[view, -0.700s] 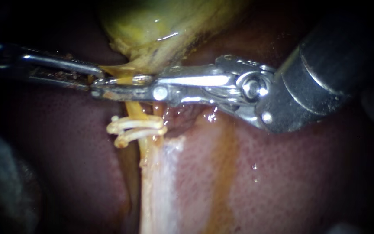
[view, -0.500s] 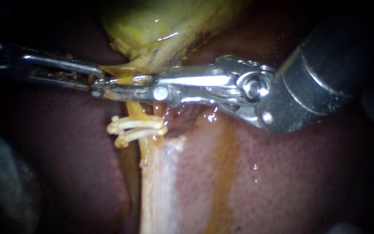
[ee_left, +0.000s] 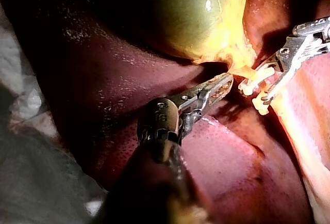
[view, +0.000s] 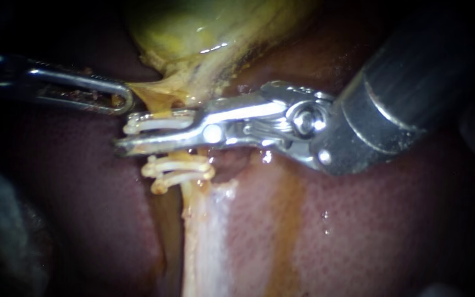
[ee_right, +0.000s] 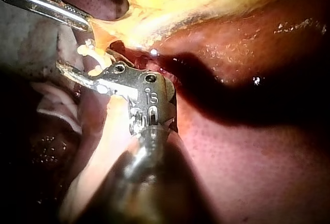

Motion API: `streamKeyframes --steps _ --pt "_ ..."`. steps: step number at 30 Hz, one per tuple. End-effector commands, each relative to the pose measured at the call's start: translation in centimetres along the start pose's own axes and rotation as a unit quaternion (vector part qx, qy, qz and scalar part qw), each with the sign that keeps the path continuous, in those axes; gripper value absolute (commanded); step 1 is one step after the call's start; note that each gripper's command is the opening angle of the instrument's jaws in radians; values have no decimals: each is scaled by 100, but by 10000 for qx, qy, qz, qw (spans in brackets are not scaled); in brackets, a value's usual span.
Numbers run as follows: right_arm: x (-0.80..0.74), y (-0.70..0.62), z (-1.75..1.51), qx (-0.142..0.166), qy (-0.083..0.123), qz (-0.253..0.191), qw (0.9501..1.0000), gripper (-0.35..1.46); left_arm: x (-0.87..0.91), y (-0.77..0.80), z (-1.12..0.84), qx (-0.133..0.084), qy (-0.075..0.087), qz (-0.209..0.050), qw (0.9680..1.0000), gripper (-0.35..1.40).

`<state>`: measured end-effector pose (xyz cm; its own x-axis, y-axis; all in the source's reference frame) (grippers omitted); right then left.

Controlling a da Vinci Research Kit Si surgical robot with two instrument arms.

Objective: Going back third clip left tube

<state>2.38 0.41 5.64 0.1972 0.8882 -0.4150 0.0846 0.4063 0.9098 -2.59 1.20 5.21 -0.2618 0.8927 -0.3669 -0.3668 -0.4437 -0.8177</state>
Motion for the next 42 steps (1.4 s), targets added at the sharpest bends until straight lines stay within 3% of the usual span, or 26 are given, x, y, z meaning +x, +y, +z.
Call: streamKeyframes --steps 1,7,13,17,27,32,38,42 --pt "-5 5 0 -65 42 -92 9999 46 0 0 0 1 0 0 10000 -35" --pt "-9 23 -4 -428 -67 -642 9970 49 0 0 0 0 0 0 10000 -35" --pt "-10 24 -17 -629 -99 -1305 9894 50 0 0 -1 -1 -1 0 10000 -35" --pt "-13 18 -30 -874 30 -1719 9812 50 0 0 -1 -2 -2 0 10000 -35" --pt "-30 -11 -90 -901 -13 -2796 9559 50 0 0 -2 -3 -3 1 10000 -35" --pt "-38 -28 -118 -824 -62 -3022 9497 50 0 0 -2 -3 -3 1 10000 -35" --pt "-43 -41 -147 -728 -123 -3106 9477 50 0 0 -2 -3 -3 1 10000 -35" --pt "-49 -48 -161 -743 -369 -3237 9425 50 0 0 -2 -3 -3 1 10000 -35"
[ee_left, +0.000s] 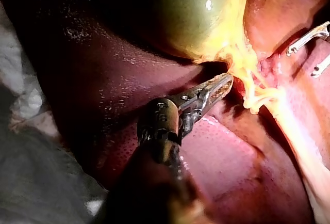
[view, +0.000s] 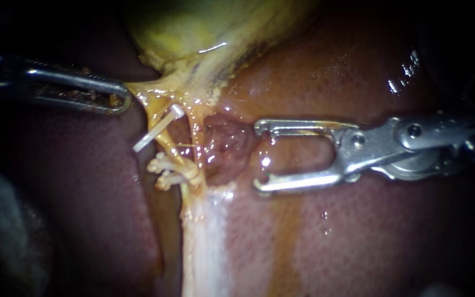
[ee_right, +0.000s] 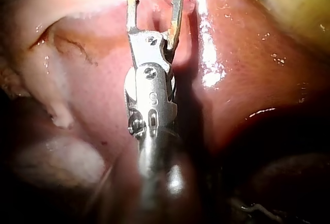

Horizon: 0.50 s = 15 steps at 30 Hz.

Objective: Going back third clip left tube

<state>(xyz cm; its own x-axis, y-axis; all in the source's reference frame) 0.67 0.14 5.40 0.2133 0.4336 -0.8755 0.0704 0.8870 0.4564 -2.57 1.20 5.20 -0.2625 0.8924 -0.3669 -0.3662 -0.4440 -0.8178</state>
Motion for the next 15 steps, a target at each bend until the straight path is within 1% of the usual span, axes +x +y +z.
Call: streamKeyframes --steps 1,3,6,12,15 --pt "-1 -2 -3 39 -118 -35 9999 50 0 0 0 0 1 0 10000 -35" --pt "-1 -4 -8 62 -292 -92 9995 50 0 0 0 1 1 0 10000 -35" --pt "-2 -6 -15 120 -391 -167 9990 50 -1 0 1 2 2 1 10000 -35" --pt "-3 -9 -24 197 -415 -229 9987 50 -3 0 7 22 14 6 10000 -35" --pt "-3 -9 -26 221 -501 -240 9982 50 -5 -1 13 39 24 11 10000 -35"
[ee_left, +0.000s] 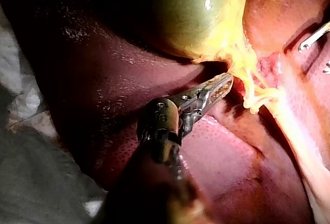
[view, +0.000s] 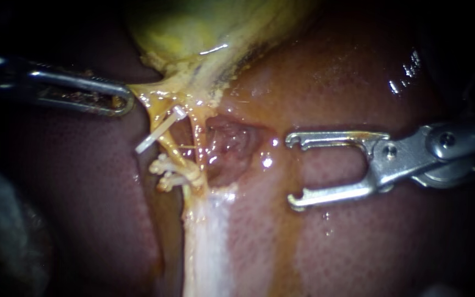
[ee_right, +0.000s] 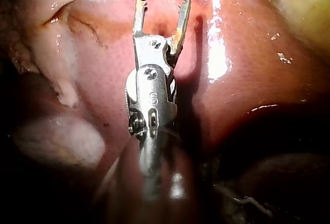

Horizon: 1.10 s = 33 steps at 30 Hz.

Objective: Going back third clip left tube

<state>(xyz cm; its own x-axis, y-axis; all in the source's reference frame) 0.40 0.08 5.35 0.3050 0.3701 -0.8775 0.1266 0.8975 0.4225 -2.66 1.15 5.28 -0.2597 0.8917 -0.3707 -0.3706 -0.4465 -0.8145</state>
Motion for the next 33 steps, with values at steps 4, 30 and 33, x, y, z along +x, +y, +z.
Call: streamKeyframes --steps 4,30,33 --pt "1 0 -3 11 -129 -39 9999 50 -1 -3 12 38 20 8 10000 -35" --pt "2 -1 -12 32 -125 -35 9999 49 -5 -3 60 -49 -4 23 10000 -35" --pt "3 -1 -12 32 -124 -34 9999 49 -5 -3 60 -50 -4 24 10000 -35"
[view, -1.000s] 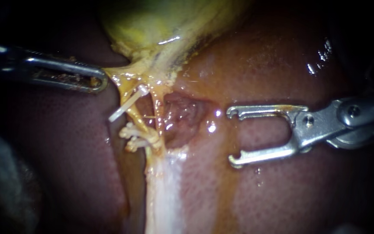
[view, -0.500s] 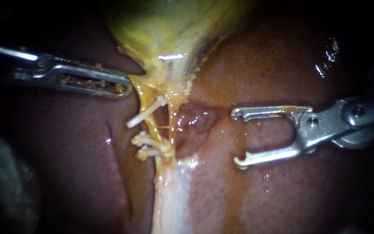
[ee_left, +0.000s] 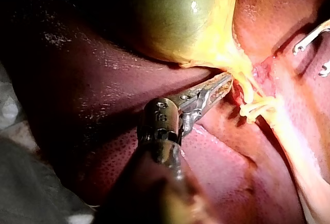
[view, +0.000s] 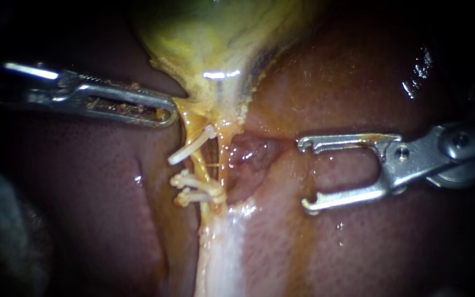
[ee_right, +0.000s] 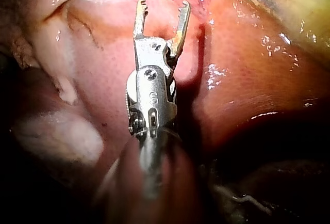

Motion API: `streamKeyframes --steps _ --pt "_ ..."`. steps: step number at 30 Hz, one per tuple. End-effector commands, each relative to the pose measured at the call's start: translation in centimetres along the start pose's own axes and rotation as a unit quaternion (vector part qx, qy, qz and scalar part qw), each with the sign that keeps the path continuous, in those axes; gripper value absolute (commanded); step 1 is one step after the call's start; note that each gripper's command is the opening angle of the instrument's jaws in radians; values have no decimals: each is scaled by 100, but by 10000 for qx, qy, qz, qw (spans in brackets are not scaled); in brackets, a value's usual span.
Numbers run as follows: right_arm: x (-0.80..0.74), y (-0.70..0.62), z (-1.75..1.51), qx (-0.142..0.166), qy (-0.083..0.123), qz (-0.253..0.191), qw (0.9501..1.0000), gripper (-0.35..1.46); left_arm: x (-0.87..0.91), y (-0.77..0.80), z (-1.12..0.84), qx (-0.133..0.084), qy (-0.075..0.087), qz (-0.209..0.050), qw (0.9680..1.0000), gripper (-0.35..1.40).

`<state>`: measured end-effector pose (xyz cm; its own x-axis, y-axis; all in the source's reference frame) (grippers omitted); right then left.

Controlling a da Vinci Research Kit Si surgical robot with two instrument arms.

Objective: Going back third clip left tube

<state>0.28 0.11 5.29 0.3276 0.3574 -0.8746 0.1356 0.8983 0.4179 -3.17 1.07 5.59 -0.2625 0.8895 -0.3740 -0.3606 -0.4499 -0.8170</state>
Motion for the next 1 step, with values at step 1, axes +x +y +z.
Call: streamKeyframes --steps 1 --pt "1 0 2 -5 1 2 10000 49 0 0 -1 -3 1 1 10000 -35"
